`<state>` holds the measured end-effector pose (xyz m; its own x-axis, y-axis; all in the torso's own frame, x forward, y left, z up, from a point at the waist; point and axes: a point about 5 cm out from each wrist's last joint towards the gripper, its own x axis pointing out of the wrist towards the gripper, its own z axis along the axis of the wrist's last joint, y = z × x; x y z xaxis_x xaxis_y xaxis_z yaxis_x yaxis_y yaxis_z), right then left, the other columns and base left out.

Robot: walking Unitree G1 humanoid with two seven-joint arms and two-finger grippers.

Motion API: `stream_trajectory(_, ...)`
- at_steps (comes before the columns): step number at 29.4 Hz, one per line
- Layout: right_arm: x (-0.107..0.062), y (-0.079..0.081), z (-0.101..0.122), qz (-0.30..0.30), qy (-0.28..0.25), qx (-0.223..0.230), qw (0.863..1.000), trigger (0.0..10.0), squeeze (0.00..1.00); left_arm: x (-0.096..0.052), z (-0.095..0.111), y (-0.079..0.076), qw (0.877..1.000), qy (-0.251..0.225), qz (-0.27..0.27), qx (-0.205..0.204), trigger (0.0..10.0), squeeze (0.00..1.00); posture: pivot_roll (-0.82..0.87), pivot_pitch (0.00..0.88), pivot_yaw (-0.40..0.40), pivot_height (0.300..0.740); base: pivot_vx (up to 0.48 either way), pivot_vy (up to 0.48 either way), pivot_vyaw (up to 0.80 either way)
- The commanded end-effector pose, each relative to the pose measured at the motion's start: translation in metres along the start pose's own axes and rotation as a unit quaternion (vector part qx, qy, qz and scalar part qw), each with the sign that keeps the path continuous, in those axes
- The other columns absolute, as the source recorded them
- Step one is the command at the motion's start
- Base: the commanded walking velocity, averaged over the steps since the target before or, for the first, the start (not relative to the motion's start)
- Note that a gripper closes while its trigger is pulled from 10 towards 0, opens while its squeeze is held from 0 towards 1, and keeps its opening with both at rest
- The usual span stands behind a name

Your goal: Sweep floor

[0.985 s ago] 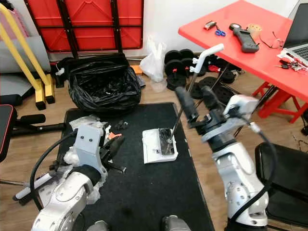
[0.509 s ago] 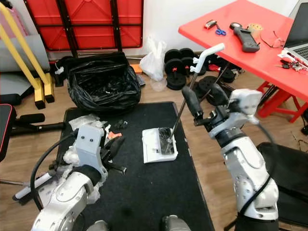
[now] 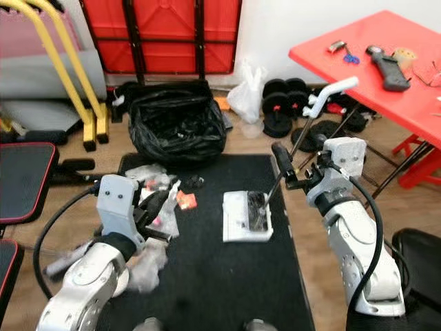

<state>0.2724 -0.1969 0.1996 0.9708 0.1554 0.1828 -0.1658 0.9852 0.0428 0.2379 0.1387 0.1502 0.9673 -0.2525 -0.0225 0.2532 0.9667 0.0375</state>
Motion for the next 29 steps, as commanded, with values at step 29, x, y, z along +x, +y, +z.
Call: stream_trajectory(29, 0.0, 0.011, -0.018, 0.019, 0.029, -0.082, 0.996, 10.0, 0.0, 0.005, -0.008, -0.006, 1.0, 0.01, -0.016, -0.008, 10.0, 0.0, -0.11, 0.189, -0.156, 0.74, 0.341, 0.0, 0.0)
